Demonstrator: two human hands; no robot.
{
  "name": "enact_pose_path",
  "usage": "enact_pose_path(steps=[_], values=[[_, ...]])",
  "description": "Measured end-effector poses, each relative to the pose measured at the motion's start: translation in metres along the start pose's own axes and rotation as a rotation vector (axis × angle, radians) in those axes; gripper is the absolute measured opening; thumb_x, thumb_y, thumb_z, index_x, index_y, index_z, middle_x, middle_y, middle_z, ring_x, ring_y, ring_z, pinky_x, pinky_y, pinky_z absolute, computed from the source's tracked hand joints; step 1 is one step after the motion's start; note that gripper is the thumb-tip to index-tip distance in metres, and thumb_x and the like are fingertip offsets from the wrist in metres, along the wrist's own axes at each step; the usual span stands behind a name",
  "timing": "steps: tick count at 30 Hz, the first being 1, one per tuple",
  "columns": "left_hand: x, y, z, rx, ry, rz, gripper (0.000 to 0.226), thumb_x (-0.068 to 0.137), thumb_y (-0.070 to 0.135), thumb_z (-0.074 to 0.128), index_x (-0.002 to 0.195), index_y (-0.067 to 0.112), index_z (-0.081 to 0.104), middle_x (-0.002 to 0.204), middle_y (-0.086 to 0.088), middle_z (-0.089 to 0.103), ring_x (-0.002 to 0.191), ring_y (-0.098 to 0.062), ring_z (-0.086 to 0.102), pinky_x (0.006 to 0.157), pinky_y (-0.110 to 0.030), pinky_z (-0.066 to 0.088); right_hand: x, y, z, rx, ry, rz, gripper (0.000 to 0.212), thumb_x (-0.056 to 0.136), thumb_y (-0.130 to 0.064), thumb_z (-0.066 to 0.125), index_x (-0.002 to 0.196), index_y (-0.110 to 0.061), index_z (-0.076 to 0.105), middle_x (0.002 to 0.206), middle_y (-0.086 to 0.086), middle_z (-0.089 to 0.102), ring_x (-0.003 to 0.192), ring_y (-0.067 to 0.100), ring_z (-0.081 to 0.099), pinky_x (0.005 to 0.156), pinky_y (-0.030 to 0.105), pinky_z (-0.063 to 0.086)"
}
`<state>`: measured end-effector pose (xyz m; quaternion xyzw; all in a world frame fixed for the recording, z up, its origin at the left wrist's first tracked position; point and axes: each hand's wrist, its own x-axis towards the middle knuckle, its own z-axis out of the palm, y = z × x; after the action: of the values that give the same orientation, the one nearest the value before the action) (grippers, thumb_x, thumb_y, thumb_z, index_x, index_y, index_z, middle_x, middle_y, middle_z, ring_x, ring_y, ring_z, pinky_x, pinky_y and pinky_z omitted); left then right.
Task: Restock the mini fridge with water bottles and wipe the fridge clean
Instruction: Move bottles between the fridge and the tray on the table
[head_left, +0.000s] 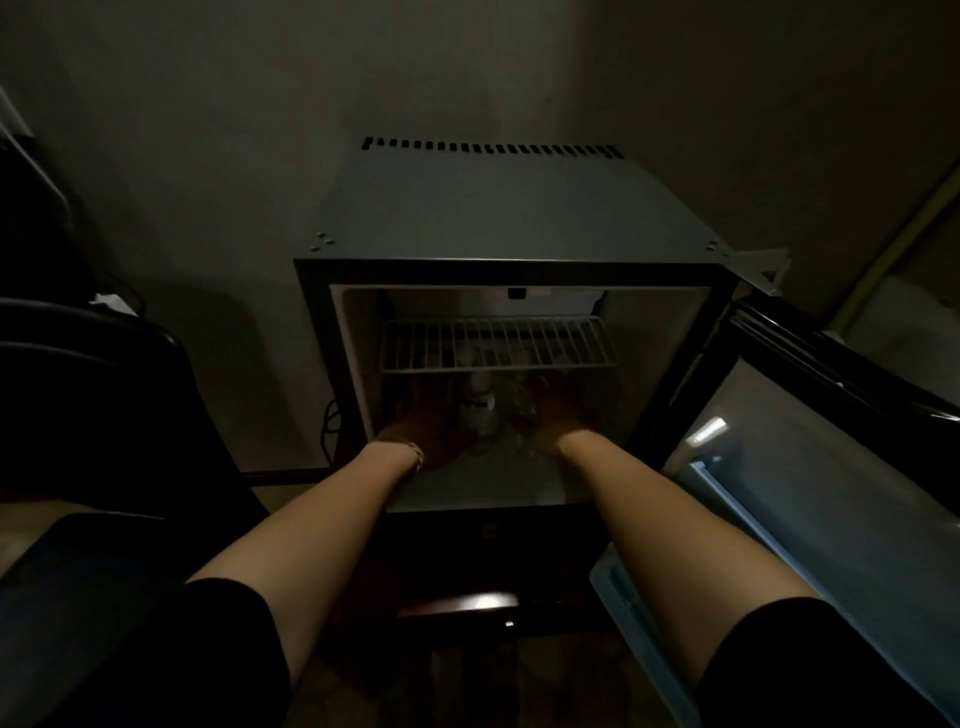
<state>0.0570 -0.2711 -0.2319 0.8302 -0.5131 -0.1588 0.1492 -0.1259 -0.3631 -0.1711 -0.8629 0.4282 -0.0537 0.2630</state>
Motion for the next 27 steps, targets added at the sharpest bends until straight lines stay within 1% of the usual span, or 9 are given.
enact_pose_path(steps=[4,6,9,12,14,18,23,25,27], values=[[-0.009,0.004,-0.004,-0.023,0.023,0.032,0.097,0.076,0.079,0.052,0.154,0.041,0.009,0.161,0.0,0.017,0.145,-0.027,0.025,0.119,-0.05,0.025,0.01,0.017,0.013,-0.014,0.013,-0.018,0.071,0.096,-0.039,0.06,0.156,-0.022,0.025,0.161,0.011,0.025,0.147,0.032,0.025,0.119,0.044,0.021],[-0.011,0.004,-0.006,0.009,0.022,0.04,0.091,0.082,0.073,0.05,0.156,0.033,0.015,0.161,-0.006,0.021,0.145,-0.032,0.027,0.12,-0.046,0.025,0.012,0.02,0.017,-0.045,0.06,-0.046,0.072,0.097,-0.036,0.06,0.157,-0.019,0.023,0.162,0.011,0.021,0.149,0.03,0.021,0.12,0.04,0.016],[-0.015,0.006,-0.005,0.039,0.027,0.04,0.084,0.09,0.063,0.049,0.158,0.029,0.012,0.162,-0.012,0.015,0.146,-0.037,0.021,0.12,-0.049,0.022,0.017,0.021,0.027,-0.043,0.104,-0.039,0.062,0.097,-0.033,0.06,0.152,-0.015,0.035,0.158,0.013,0.03,0.144,0.034,0.03,0.117,0.041,0.025],[-0.025,0.01,-0.003,0.007,0.03,0.019,0.083,0.094,0.056,0.053,0.158,0.028,0.009,0.164,-0.012,0.008,0.148,-0.037,0.015,0.122,-0.05,0.017,0.015,0.026,0.04,-0.109,0.069,-0.046,0.063,0.098,-0.032,0.057,0.154,-0.016,0.033,0.161,0.014,0.023,0.146,0.037,0.026,0.12,0.046,0.025],[-0.031,0.011,-0.004,-0.045,0.004,-0.001,0.075,0.097,0.047,0.053,0.158,0.026,0.015,0.163,-0.014,0.015,0.146,-0.038,0.023,0.12,-0.047,0.022,0.015,0.028,0.045,-0.042,0.052,-0.002,0.056,0.101,-0.028,0.053,0.153,-0.02,0.034,0.159,0.012,0.028,0.142,0.035,0.033,0.115,0.043,0.029],[-0.043,0.012,-0.002,-0.032,-0.039,-0.049,0.065,0.098,0.042,0.055,0.152,0.015,0.032,0.154,-0.019,0.034,0.136,-0.038,0.041,0.113,-0.043,0.035,0.01,0.026,0.043,0.025,0.03,0.082,0.037,0.104,-0.032,0.045,0.141,-0.032,0.045,0.145,0.009,0.047,0.115,0.025,0.054,0.094,0.037,0.041],[-0.064,0.017,-0.016,-0.188,-0.119,-0.192,0.052,0.092,0.048,0.062,0.132,0.015,0.055,0.131,-0.013,0.058,0.115,-0.031,0.059,0.099,-0.039,0.049,-0.01,0.008,0.028,-0.062,-0.167,0.075,0.045,0.101,-0.037,0.05,0.144,-0.028,0.041,0.145,0.009,0.046,0.126,0.031,0.05,0.103,0.044,0.042],[-0.078,0.021,-0.021,-0.096,-0.126,-0.177,0.047,0.096,0.046,0.057,0.128,0.012,0.058,0.127,-0.013,0.06,0.112,-0.031,0.06,0.092,-0.035,0.05,-0.023,0.002,0.02,-0.114,-0.205,0.04,0.045,0.099,-0.032,0.054,0.143,-0.026,0.043,0.145,0.011,0.045,0.127,0.033,0.049,0.108,0.047,0.04],[-0.091,0.024,-0.022,0.017,-0.138,-0.134,0.041,0.098,0.039,0.055,0.122,0.006,0.061,0.122,-0.016,0.061,0.108,-0.031,0.061,0.089,-0.034,0.051,-0.037,0.0,0.013,-0.121,-0.188,0.02,0.036,0.098,-0.025,0.056,0.134,-0.024,0.05,0.131,0.01,0.054,0.116,0.03,0.056,0.101,0.043,0.047]])
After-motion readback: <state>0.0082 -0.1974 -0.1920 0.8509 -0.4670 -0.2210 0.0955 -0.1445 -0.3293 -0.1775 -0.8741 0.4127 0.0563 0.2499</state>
